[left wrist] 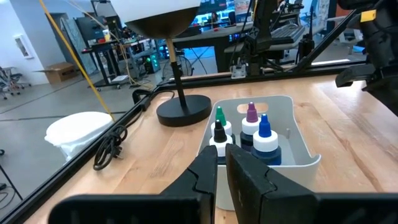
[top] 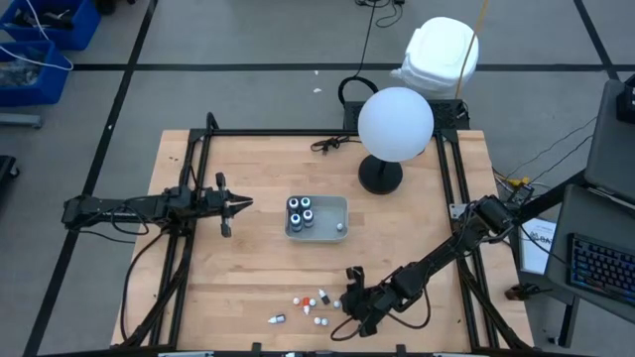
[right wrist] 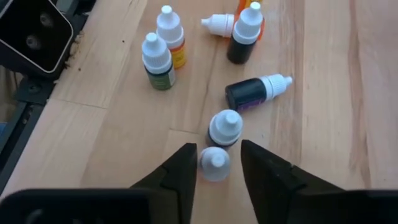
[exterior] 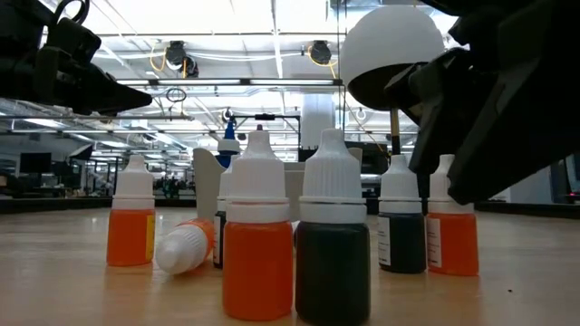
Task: Pick & Place food coloring
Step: Put the small orange food coloring bottle into the gray bin
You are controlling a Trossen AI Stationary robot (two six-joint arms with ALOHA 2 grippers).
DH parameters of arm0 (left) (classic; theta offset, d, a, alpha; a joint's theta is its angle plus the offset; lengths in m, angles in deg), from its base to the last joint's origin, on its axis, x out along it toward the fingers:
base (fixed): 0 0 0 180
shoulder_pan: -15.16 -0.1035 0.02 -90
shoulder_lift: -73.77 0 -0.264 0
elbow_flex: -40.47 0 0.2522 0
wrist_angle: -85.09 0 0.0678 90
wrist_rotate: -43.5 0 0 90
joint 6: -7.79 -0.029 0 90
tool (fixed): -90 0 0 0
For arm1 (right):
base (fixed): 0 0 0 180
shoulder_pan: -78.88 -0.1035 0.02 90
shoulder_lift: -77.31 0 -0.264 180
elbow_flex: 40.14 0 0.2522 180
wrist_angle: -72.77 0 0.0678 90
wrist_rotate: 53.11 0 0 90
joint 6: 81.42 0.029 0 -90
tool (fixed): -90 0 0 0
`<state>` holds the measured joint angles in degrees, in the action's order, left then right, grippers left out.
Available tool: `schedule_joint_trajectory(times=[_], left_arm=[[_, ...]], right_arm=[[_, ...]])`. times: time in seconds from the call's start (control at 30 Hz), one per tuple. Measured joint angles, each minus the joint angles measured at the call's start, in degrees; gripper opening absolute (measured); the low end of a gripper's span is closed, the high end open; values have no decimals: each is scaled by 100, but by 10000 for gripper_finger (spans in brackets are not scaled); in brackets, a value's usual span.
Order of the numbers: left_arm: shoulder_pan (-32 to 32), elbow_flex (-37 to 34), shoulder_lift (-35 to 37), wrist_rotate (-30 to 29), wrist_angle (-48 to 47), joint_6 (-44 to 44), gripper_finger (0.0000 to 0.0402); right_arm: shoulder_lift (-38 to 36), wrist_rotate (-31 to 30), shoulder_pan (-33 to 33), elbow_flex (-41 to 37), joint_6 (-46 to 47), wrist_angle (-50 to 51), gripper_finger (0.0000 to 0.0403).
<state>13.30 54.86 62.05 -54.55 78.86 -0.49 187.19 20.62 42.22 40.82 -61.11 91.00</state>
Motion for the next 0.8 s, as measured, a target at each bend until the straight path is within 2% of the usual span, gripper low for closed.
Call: schedule_joint_trajectory(times=[0.23,0.5,0.8], left_arm=[[2,0,0,0,-2,1,42],[1,0,0,0,-7,0,42],[2,0,0,0,-11,0,42]], right_arm=[[-13,-9,-4,2,1,-10,42],[-441,-37,-4,4,243,407,49],[-1536,-517,63,2,342,1516,45]])
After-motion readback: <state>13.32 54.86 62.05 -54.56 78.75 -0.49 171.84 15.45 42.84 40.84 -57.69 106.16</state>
